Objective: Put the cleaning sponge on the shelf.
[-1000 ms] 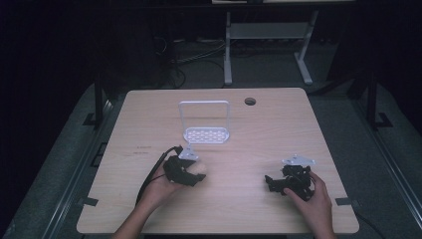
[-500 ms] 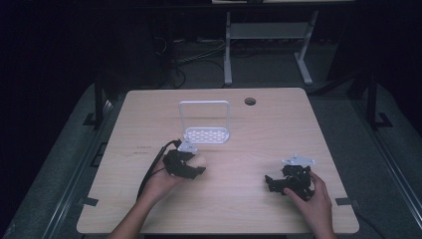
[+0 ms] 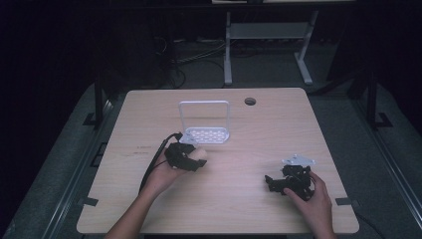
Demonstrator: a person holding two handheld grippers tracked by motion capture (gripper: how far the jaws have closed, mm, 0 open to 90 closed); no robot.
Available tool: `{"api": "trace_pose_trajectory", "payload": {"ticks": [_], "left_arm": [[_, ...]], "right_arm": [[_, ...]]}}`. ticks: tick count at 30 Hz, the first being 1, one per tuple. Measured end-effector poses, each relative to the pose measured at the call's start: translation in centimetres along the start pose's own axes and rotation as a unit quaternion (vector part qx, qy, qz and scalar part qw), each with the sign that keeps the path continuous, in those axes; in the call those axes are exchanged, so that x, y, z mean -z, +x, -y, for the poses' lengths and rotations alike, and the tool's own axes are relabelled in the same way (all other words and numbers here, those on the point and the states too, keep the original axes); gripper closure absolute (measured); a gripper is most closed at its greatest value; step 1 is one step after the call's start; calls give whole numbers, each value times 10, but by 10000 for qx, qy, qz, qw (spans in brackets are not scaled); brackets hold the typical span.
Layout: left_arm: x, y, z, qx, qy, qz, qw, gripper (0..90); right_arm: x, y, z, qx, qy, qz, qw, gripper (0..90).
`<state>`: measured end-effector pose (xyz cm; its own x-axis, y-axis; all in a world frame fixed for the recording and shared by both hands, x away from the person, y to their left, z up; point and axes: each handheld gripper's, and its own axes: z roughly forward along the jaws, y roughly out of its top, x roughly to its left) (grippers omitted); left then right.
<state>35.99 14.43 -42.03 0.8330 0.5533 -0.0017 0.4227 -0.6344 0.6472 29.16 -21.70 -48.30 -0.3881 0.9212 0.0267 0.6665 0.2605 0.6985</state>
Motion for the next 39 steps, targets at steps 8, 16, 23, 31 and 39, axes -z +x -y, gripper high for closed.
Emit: {"api": "trace_pose_trajectory", "payload": {"ticks": [8,16,23,31,39], "left_arm": [[-4,6,-10,30,-22,6,10000,417],[-9,12,-20,27,-28,-36,10000,418],[-13,16,-28,63,-75,-71,9999,418],[-20,23,-35,124,-86,-105,9998,418],[-28,30,-43,168,-110,-154,9997,418]], "right_arm": [[0,0,0,-3,1,-7,10000,6],[0,0,0,-3,3,4,10000,6],[0,0,0,1,0,4,10000,5],[0,0,0,-2,1,0,10000,5],[0,0,0,0,-3,-1,10000,6]]}}
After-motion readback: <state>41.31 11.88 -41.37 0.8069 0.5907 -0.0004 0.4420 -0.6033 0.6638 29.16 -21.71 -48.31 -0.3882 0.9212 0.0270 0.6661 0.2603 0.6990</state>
